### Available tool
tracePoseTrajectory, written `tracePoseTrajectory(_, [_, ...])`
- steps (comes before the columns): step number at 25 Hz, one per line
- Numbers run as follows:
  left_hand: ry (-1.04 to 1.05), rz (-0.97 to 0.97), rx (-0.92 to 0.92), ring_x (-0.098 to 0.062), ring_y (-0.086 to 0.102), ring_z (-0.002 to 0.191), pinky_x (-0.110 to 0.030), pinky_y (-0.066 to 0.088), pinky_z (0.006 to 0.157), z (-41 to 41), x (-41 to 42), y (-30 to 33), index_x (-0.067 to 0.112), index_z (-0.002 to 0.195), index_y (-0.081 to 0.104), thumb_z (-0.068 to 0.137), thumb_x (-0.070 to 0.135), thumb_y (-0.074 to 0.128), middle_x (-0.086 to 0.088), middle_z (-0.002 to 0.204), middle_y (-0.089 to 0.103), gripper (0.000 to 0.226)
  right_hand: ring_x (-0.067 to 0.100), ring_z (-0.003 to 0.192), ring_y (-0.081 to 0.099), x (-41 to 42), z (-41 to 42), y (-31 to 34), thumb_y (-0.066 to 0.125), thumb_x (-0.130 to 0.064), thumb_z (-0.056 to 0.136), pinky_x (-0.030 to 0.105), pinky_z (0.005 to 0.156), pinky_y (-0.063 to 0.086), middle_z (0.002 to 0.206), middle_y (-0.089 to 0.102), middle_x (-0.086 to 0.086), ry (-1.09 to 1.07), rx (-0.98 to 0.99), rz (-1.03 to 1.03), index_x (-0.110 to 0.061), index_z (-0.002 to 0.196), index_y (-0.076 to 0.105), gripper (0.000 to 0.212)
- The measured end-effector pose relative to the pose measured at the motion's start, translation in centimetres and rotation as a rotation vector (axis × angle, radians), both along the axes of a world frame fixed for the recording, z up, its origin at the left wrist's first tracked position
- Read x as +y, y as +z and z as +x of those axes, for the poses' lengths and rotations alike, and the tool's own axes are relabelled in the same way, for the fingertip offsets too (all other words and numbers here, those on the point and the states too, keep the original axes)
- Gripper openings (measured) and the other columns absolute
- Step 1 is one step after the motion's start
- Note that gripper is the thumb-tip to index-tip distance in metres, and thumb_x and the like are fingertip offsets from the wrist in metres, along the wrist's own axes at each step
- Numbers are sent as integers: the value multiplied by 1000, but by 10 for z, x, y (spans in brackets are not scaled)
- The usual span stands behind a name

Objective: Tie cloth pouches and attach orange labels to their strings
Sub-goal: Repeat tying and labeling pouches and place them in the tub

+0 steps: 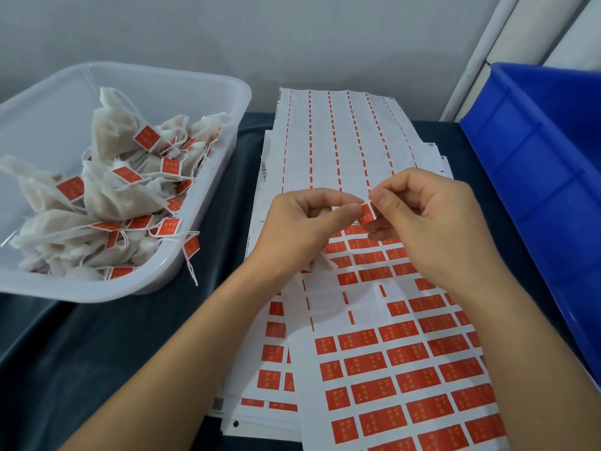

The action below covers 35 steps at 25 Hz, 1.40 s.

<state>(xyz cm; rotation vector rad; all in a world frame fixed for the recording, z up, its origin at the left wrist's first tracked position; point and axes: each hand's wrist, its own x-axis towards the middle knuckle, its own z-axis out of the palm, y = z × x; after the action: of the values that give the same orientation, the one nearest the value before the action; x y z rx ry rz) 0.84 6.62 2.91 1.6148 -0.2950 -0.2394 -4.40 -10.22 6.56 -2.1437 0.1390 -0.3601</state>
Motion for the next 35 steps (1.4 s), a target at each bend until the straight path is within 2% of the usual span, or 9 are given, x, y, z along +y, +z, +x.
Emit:
tracePoseTrajectory(11, [19, 22, 62, -7, 60, 53, -18, 50, 53, 2, -2, -1, 31, 85, 84, 96, 30, 76, -5, 76, 77, 13, 0, 72, 73, 0, -3, 3, 65, -31, 97, 9, 60, 54, 80, 75, -14, 19, 24, 71, -27, 103, 71, 9])
tracePoseTrajectory(14, [35, 21, 78, -10, 55, 53, -22, 49, 52, 3, -3, -2, 28, 88, 84, 96, 29, 76, -1, 69, 73, 12, 1, 78, 74, -1, -5, 4, 70, -29, 95, 11, 64, 56, 87, 76, -17, 104, 50, 103, -29, 111, 70, 16])
tracePoseTrajectory(17, [21, -12, 101, -10, 53, 54, -26, 51, 57, 5, -4, -4, 23, 90, 84, 96, 26, 75, 3, 65, 69, 11, 0, 78, 74, -1, -4, 1, 75, -22, 92, 11, 70, 58, 86, 75, -15, 103, 75, 23, -30, 112, 70, 23])
tracePoseTrajectory(21, [3, 19, 116, -4, 60, 49, -16, 49, 51, 6, -4, -7, 20, 92, 81, 97, 27, 74, 10, 61, 68, 12, -3, 82, 72, 0, -4, 0, 74, -24, 92, 9, 72, 57, 89, 73, -19, 90, 41, -33, -37, 112, 68, 25])
tracePoseTrajectory(23, [-6, 39, 79, -5, 58, 50, -19, 50, 52, 7, -4, -8, 22, 89, 81, 97, 29, 74, 3, 63, 69, 12, -1, 81, 73, 0, -4, -1, 72, -27, 94, 11, 71, 57, 88, 74, -17, 96, 38, -13, -36, 113, 68, 21])
tracePoseTrajectory(26, [-33, 30, 24, -20, 53, 55, -23, 51, 53, 7, -1, -8, 24, 86, 82, 94, 29, 78, -22, 73, 65, 10, 1, 75, 74, 0, -2, -2, 71, -25, 94, 13, 67, 59, 80, 75, -14, 62, 38, 12, -28, 103, 73, 9])
tracePoseTrajectory(28, [-37, 37, 15, -22, 53, 54, -23, 51, 52, 7, -1, -8, 26, 86, 81, 93, 30, 79, -25, 75, 64, 9, 1, 73, 73, 0, -1, -3, 71, -24, 95, 14, 66, 59, 78, 74, -14, 50, 30, -6, -27, 99, 73, 5])
tracePoseTrajectory(31, [-20, 49, 0, -16, 54, 51, -22, 49, 50, 6, -1, -7, 25, 86, 81, 95, 28, 77, -19, 72, 66, 9, 1, 75, 73, 3, -2, -2, 69, -26, 96, 16, 68, 60, 82, 74, -15, 48, 26, -18, -28, 99, 72, 5])
tracePoseTrajectory(35, [21, 1, -74, -10, 49, 47, -21, 47, 45, -2, 4, 9, 16, 92, 76, 97, 19, 73, 2, 58, 58, 7, 0, 74, 72, 12, 1, 9, 68, -26, 97, 17, 67, 61, 82, 73, -16, 65, -15, -51, -29, 99, 70, 4])
